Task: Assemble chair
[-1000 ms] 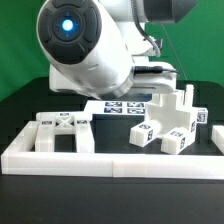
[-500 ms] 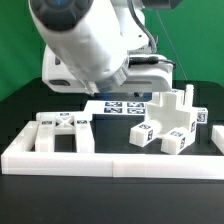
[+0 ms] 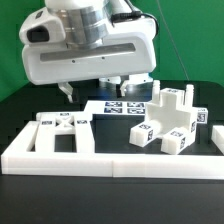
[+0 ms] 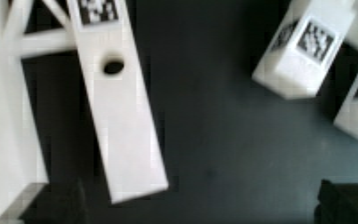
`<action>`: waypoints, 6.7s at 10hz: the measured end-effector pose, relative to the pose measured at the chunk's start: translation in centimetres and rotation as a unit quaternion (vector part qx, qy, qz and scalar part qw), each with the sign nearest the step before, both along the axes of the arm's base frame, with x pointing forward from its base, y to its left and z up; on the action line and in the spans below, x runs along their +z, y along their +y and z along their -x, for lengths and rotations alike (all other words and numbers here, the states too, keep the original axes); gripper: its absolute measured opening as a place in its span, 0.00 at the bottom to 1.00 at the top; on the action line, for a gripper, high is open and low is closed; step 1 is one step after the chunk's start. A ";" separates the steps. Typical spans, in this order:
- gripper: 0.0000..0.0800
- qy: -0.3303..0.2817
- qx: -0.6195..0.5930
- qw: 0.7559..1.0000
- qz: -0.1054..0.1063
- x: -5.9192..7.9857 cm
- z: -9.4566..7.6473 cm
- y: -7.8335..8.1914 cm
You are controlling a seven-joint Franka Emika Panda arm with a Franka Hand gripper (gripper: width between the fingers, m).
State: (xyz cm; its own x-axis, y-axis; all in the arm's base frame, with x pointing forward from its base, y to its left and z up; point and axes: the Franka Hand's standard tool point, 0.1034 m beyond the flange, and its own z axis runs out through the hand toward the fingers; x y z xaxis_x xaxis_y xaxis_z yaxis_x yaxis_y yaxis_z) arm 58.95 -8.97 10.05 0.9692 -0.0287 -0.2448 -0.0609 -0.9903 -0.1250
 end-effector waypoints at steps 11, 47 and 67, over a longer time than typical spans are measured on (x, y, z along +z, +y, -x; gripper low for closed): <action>0.81 -0.168 0.031 0.983 0.060 -2.8 1.4 -1.5; 0.36 -0.104 0.119 0.987 0.044 -9.5 3.3 -1.2; 0.36 -0.063 -0.380 0.921 0.054 3.3 3.1 4.7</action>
Offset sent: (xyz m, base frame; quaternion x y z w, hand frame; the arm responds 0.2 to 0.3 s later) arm -0.0101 -0.0229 -0.0192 -0.0716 0.3083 -0.0678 0.9462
